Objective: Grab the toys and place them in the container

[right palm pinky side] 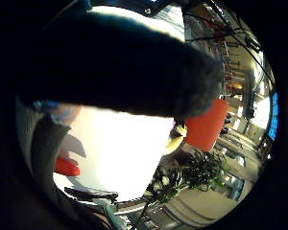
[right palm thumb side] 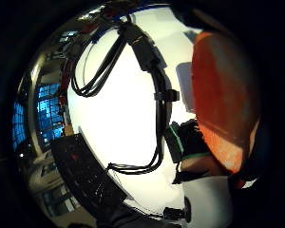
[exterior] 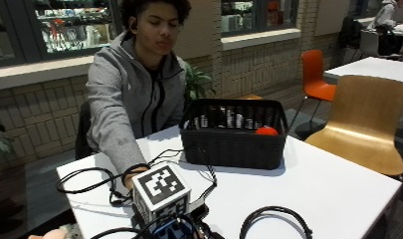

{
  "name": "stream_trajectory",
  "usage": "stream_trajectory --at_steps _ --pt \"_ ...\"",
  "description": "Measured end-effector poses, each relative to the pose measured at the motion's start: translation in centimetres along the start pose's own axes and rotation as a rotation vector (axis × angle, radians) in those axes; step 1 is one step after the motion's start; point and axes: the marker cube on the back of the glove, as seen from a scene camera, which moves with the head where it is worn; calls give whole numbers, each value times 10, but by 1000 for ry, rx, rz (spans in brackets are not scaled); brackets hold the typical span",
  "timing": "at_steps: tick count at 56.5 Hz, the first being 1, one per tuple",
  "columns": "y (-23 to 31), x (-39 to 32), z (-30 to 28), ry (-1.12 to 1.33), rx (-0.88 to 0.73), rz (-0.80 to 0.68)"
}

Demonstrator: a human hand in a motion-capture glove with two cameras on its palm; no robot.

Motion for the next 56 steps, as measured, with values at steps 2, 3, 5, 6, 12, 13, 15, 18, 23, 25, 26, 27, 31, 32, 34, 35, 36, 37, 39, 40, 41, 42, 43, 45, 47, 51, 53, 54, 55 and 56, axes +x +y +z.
stream_trajectory --at_steps 2,3,5,6,12,13,15,18,23,25,26,27,31,32,34,35,36,37,39,40,41,42,43,45,47,51,53,54,55,56 --pt "0 -1 1 -5 14 7" --pt "0 -2 1 -7 22 10" --pt "0 -3 1 -11 40 17" --pt "0 -4 1 -13 49 21" --pt "5 -9 2 -6 67 53" --pt "6 -10 2 -4 71 59" --pt "7 -11 3 0 81 68" --pt "11 -14 5 10 98 68" --pt "19 -18 1 79 107 53" --pt "22 -19 -1 112 103 46" --pt "24 -20 -2 126 101 43" --pt "26 -21 -2 137 100 40" --pt "32 -22 -6 151 99 36" --pt "34 -22 -8 151 100 36" --pt "38 -22 -13 150 103 34" --pt "41 -22 -15 148 106 32" --pt "45 -23 -18 147 110 29" --pt "49 -23 -21 145 114 25" --pt "57 -26 -29 143 125 14" --pt "60 -28 -34 142 131 5" --pt "63 -29 -41 140 137 -5" --pt "64 -31 -49 136 144 -17" --pt "65 -33 -59 131 151 -33" --pt "68 -38 -79 124 170 -81" --pt "76 -46 -96 122 189 -144" --pt "109 -82 -115 98 233 -263" --pt "132 -108 -124 88 263 -335" --pt "144 -122 -129 85 275 -377" --pt "157 -136 -133 83 285 -422" --pt "171 -151 -136 83 295 -465"
